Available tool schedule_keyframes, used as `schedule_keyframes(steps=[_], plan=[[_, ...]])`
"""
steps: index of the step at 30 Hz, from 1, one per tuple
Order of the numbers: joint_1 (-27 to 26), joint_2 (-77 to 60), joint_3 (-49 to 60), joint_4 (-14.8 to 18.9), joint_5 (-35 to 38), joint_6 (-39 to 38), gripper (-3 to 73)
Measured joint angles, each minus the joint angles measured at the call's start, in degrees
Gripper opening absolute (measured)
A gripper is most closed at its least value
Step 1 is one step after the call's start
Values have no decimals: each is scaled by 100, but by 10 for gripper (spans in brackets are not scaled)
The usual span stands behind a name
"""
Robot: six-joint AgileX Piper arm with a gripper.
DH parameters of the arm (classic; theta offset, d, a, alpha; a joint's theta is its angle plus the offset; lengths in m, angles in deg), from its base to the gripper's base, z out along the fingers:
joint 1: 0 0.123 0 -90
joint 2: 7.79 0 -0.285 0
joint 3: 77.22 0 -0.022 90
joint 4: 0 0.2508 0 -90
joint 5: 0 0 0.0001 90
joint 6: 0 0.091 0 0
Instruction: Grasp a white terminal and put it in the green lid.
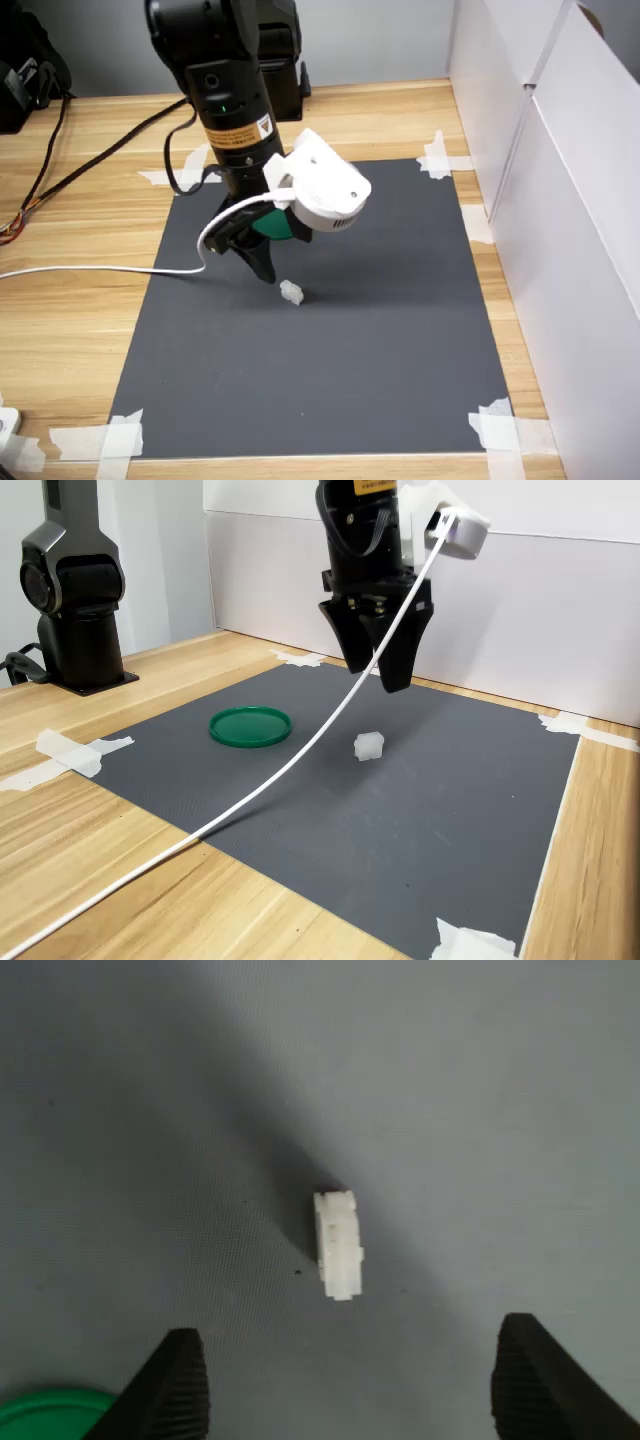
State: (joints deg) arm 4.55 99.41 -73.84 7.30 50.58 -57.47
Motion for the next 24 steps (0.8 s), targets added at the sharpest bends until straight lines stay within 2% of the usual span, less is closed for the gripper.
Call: schedule_keyframes(steps=[5,11,24], plan=[[0,88,183,4,-219,17,684],[0,441,183,-146,-287,174,684],[0,811,183,-151,-535,191,682]])
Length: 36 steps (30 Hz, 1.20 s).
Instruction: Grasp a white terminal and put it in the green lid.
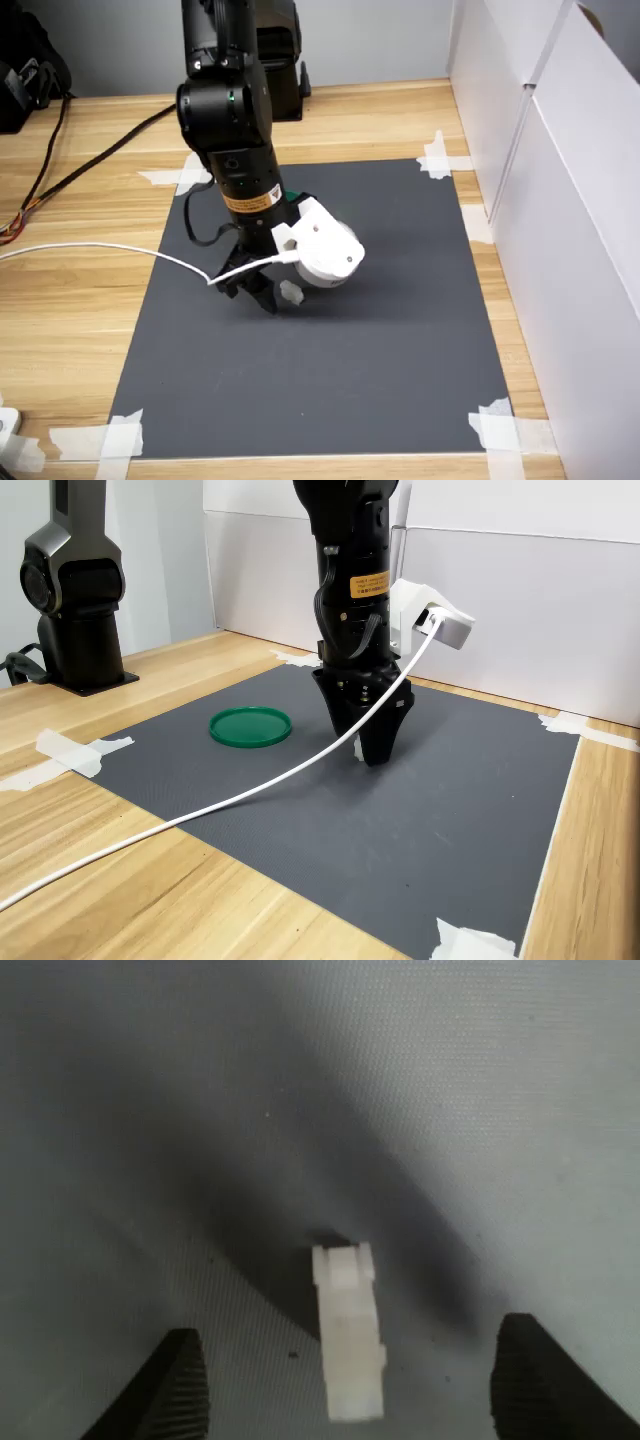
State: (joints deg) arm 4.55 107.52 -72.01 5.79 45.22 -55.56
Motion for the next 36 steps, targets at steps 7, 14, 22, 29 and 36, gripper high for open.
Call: schedule_keyframes(steps=[7,14,22,29,36], plan=[[0,45,0,0,-11,-5,638],[0,45,0,12,-67,-5,416],[0,57,-106,179,57,-5,87],[0,-109,-426,195,276,28,87],[0,-836,-446,207,413,46,87]])
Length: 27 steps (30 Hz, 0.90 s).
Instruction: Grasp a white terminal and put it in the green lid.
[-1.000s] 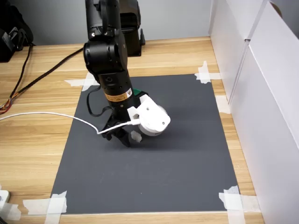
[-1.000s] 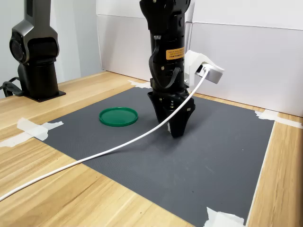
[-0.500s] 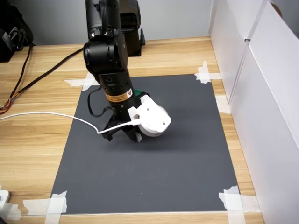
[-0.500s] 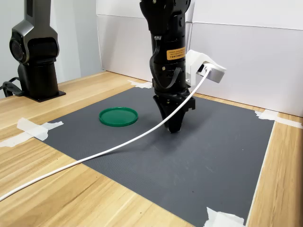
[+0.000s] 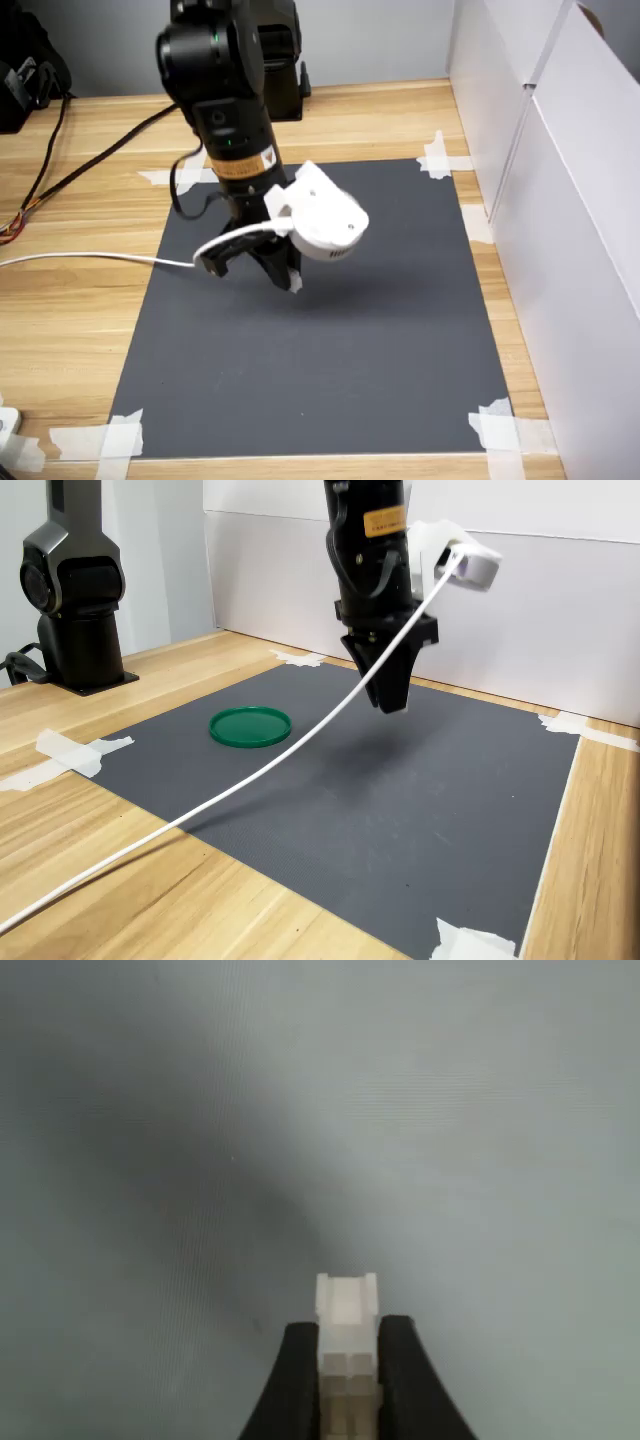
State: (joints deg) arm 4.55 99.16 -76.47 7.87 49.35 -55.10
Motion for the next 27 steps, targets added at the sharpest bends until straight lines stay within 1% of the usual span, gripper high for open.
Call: schedule_keyframes(steps=[5,10,20,23,27], plan=[[0,-618,283,77,201,0,87],[0,-1154,912,96,432,0,87],[0,-1956,2344,-215,475,0,87],[0,-1998,2616,-304,448,9,87],[0,-2005,2864,-384,230,95,87]])
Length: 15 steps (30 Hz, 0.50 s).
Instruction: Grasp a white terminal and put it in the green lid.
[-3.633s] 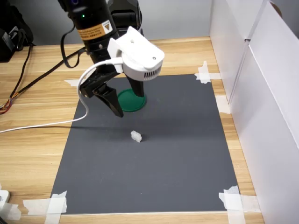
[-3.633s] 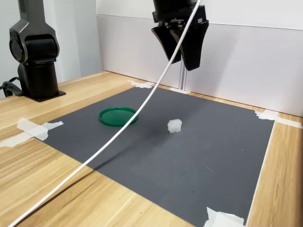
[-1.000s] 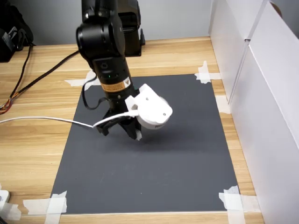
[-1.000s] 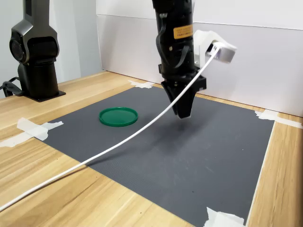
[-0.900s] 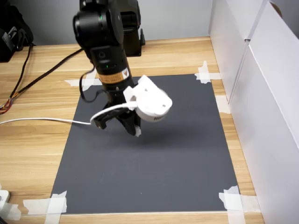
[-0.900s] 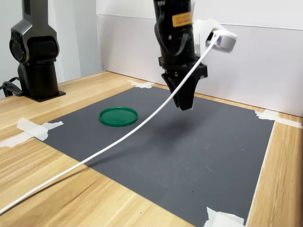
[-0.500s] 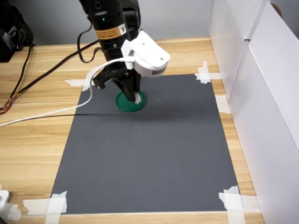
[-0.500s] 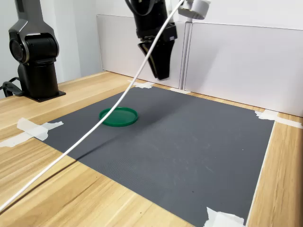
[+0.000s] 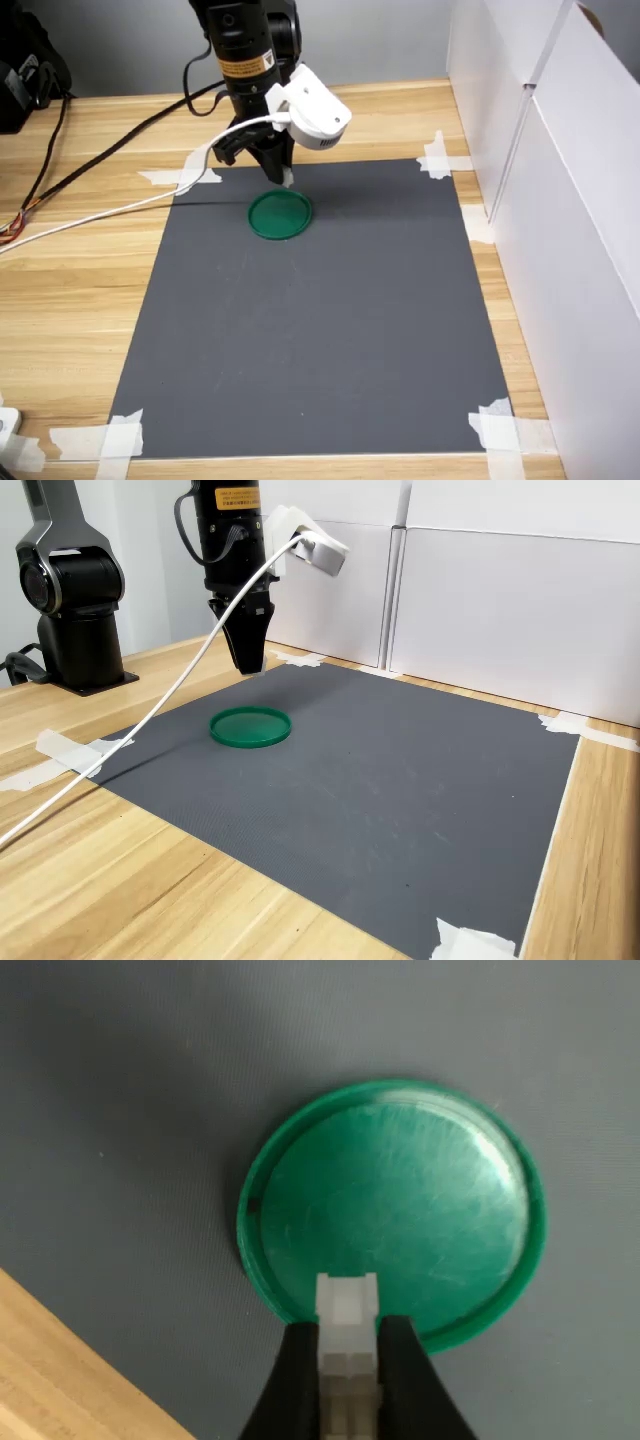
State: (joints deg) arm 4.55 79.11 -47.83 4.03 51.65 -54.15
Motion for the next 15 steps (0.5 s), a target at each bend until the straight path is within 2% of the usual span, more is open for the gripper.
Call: schedule_keyframes(steps=[6,15], plan=[[0,57,177,-117,-492,78,87],[0,556,184,-482,-575,107,89]])
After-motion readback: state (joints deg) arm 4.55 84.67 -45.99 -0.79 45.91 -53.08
